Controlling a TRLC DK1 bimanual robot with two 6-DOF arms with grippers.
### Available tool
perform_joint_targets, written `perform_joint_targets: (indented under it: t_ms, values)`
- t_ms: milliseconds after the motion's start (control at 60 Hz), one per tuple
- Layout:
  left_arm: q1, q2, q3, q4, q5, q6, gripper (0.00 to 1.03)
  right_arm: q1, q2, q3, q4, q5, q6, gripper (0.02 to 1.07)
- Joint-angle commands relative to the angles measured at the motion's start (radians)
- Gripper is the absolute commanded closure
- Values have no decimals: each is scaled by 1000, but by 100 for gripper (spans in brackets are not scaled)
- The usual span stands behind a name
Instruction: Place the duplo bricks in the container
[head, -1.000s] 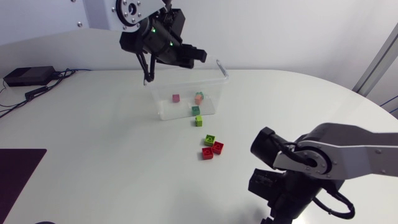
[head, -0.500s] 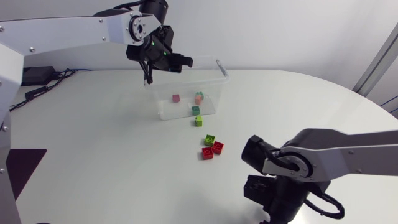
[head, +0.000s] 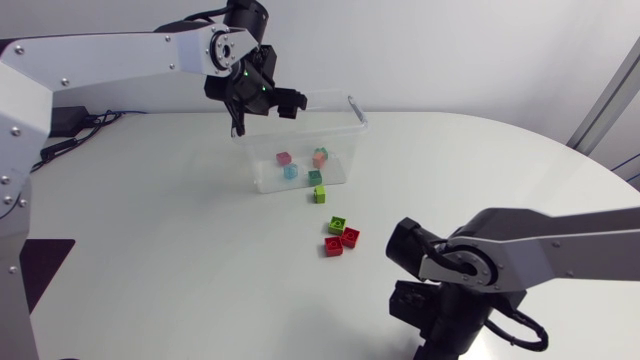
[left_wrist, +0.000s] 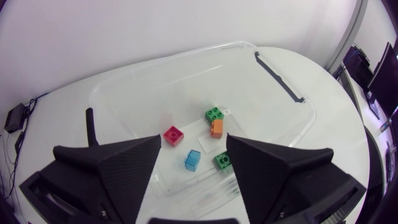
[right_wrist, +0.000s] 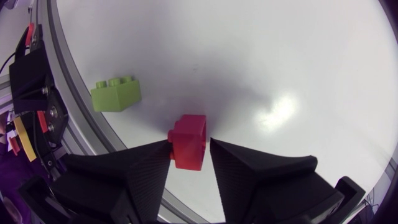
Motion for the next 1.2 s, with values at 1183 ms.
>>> perform_joint_targets:
  t_ms: [1183]
  values:
    - [-569, -330, -559, -244, 22, 150, 19, -397, 59, 733, 77, -63, 213, 77]
